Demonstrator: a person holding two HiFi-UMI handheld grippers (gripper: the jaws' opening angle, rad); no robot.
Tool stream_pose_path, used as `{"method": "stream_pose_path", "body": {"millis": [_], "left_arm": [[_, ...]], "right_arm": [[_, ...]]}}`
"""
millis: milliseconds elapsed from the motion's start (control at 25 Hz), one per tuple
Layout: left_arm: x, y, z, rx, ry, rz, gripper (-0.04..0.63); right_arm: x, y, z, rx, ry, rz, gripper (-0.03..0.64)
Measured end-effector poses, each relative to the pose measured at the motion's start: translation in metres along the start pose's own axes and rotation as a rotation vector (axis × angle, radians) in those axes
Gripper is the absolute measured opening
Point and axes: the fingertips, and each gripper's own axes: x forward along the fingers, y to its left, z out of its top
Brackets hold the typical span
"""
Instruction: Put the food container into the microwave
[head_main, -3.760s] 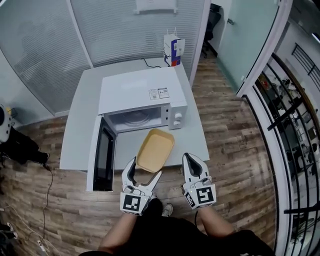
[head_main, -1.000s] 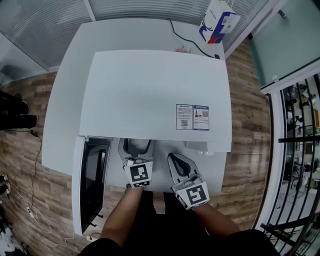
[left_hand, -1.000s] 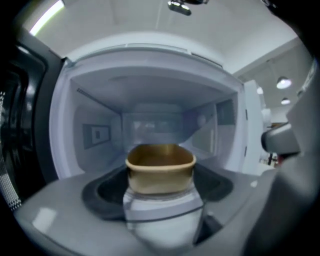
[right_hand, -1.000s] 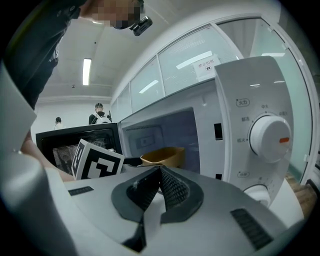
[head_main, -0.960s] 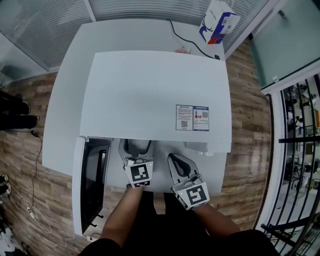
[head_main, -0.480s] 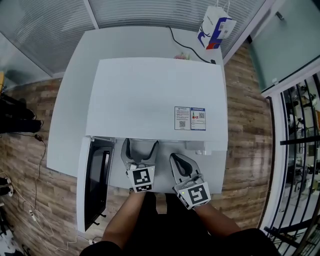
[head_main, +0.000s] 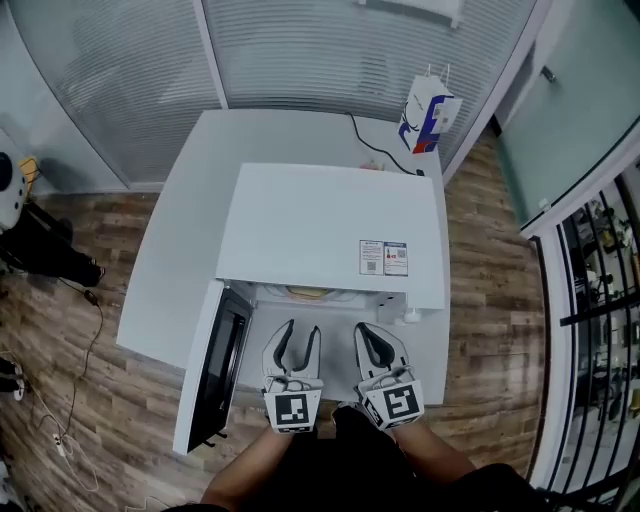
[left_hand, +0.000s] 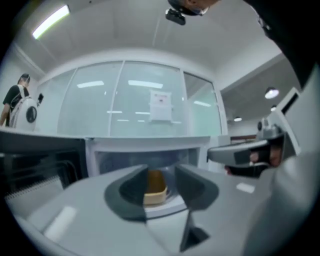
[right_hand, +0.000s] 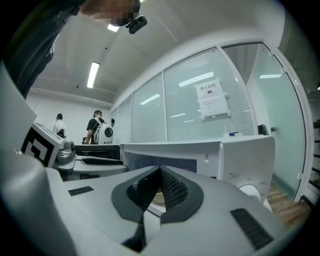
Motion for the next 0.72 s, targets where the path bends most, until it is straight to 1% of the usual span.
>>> {"method": "stream_pose_path", "body": {"millis": [80, 120, 160, 280, 400, 560, 720], "left_arm": [[-0.014, 0.001, 0.015, 0.021, -0.021, 0.005, 0.106], [-0.019, 0.002, 0.019, 0.026, -0.027, 0.007, 0.047], [-0.023, 0.004, 0.022, 0.027, -0.024, 0.005, 0.005], [-0.034, 0.009, 0.025, 0.006, -0.016, -0.006, 0.005], [-0.043, 0.013, 0.032, -0.027, -0.014, -0.014, 0.005], [-0.051, 0.013, 0.041, -0.039, -0.031, -0.034, 0.005], [-0.052, 0.012, 0.051, -0.039, -0.053, -0.044, 0.005]], "right_arm": [[-0.003, 0.007, 0.013, -0.024, -0.016, -0.004, 0.006], [-0.004, 0.011, 0.019, -0.034, -0.028, -0.005, 0.006], [-0.004, 0.016, 0.025, -0.042, -0.042, -0.005, 0.006], [-0.007, 0.026, 0.041, -0.053, -0.090, -0.003, 0.006], [-0.010, 0.033, 0.060, -0.091, -0.114, -0.001, 0.006], [-0.014, 0.037, 0.079, -0.120, -0.146, -0.011, 0.006], [-0.017, 0.040, 0.089, -0.126, -0.173, -0.023, 0.006]]}}
